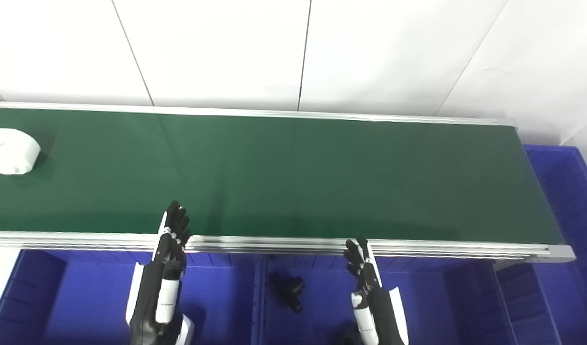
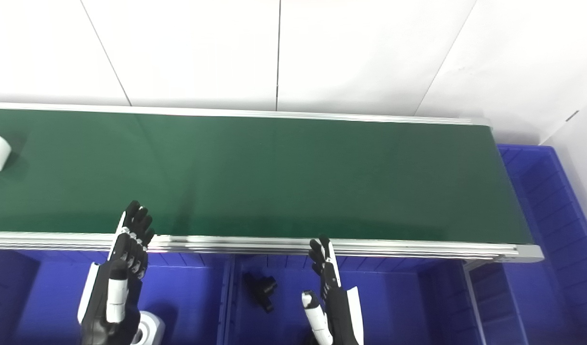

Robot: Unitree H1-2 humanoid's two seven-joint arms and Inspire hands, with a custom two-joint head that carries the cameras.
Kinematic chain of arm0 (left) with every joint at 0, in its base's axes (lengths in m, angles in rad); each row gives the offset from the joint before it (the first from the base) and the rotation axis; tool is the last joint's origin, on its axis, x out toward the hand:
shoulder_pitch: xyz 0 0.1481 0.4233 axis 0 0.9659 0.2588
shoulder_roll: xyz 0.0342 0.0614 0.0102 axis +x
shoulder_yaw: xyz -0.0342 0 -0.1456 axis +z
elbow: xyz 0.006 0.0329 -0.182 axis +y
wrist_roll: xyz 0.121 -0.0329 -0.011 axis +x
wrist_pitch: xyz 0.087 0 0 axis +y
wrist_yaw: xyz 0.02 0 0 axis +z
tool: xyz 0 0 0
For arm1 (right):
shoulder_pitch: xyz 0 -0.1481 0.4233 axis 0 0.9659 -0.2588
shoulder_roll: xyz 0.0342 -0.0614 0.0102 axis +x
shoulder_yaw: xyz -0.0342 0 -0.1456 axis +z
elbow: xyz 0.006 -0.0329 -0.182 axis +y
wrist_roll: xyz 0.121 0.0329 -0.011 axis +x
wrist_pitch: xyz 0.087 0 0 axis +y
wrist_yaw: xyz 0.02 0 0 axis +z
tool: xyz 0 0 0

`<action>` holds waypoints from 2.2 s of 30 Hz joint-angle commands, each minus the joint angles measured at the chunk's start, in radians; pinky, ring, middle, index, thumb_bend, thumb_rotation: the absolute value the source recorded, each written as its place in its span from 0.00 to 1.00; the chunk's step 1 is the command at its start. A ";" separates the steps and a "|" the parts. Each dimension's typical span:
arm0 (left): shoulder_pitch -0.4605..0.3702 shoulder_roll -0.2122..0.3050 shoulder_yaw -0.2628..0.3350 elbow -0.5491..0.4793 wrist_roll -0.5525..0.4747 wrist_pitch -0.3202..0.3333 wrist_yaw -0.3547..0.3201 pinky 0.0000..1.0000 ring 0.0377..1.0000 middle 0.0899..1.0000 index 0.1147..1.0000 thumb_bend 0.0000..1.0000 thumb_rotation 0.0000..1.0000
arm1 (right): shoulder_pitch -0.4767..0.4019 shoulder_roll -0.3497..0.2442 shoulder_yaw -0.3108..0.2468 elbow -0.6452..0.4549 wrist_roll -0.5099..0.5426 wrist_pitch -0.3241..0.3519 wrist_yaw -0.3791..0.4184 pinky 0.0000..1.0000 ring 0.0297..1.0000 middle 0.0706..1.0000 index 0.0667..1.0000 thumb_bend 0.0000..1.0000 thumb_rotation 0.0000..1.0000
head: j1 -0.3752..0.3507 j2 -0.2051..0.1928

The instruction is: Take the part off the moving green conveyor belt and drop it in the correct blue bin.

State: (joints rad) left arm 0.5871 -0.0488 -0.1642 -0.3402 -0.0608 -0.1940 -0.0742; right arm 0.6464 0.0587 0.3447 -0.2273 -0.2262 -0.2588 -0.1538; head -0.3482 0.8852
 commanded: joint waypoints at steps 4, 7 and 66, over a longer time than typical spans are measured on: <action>0.013 0.010 -0.016 -0.027 -0.015 -0.012 -0.010 1.00 1.00 1.00 1.00 0.78 0.90 | 0.016 0.056 0.037 -0.048 0.004 0.013 0.010 0.91 0.92 0.93 0.98 0.82 0.98 | 0.004 -0.013; 0.014 0.003 -0.017 -0.026 0.001 -0.008 0.001 1.00 1.00 1.00 1.00 0.79 0.90 | 0.016 0.053 0.036 -0.048 0.006 0.016 0.011 0.90 0.91 0.92 0.98 0.82 0.97 | 0.004 -0.014; -0.035 -0.067 -0.091 0.252 0.147 -0.242 0.055 1.00 1.00 1.00 1.00 0.88 0.91 | -0.046 -0.053 -0.077 0.134 0.157 -0.126 0.073 0.99 0.97 0.97 1.00 0.83 1.00 | 0.408 -0.257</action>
State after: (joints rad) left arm 0.5588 -0.0970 -0.2448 -0.0843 0.0663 -0.3852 -0.0332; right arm 0.6056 0.0030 0.2673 -0.0838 -0.0866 -0.3213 -0.0994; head 0.0596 0.6291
